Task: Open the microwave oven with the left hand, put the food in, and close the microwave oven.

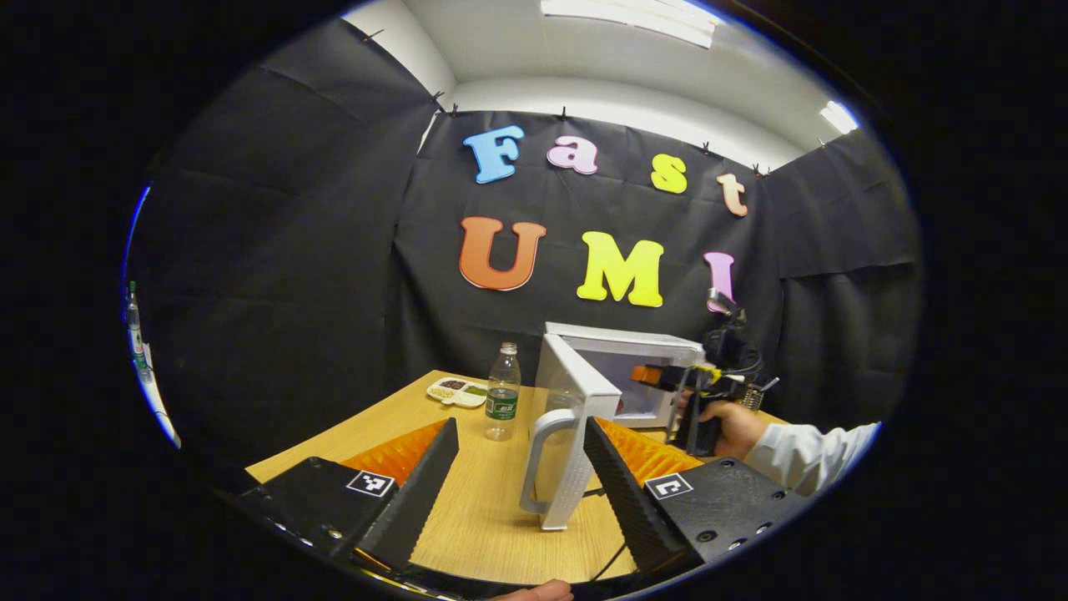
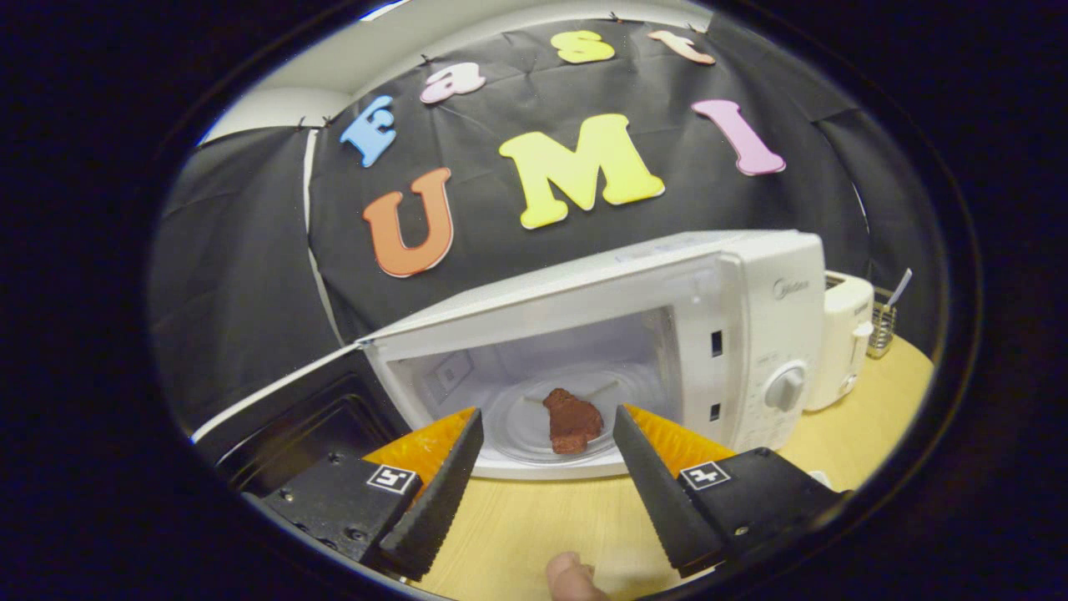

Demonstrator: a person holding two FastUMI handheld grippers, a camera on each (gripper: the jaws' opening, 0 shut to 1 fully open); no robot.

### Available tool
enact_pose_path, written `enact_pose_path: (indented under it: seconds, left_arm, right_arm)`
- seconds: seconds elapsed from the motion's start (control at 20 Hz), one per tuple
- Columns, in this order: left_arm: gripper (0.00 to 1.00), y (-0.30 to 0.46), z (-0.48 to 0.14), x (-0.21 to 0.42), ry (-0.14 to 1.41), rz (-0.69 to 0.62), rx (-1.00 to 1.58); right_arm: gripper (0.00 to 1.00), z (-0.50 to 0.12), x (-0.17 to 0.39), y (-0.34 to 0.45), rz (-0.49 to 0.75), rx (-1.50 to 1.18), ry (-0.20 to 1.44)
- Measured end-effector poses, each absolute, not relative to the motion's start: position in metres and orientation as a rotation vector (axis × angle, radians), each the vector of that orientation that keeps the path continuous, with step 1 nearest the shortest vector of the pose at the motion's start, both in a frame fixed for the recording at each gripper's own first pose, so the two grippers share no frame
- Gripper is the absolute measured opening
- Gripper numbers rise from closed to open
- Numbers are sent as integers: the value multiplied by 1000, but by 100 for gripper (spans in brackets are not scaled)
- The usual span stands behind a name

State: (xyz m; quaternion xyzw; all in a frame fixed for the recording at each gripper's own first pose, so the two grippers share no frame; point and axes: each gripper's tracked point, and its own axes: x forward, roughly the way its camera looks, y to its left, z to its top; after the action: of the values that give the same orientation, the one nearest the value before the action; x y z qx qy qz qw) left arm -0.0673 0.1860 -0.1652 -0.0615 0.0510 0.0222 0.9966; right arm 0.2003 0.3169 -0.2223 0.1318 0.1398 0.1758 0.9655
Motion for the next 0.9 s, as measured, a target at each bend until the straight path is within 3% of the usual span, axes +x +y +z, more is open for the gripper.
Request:
enact_pose_path:
  seconds: [0.25,0.5,0.75,0.8,0.9]
  left_arm:
    - [93,204,-173,-56,109,64,-166]
    - [93,220,-178,-43,89,85,-164]
    - [93,229,-188,-32,91,132,-133]
    - [88,229,-191,-27,100,138,-115]
    - [46,216,-199,-18,128,107,-88]
  right_arm:
    - [99,-159,122,268,408,178,199]
    - [100,-104,51,169,280,27,55]
    - [99,-96,0,88,180,-4,46]
    - [100,-97,-8,79,183,9,50]
    - [99,-95,-22,64,191,27,41]
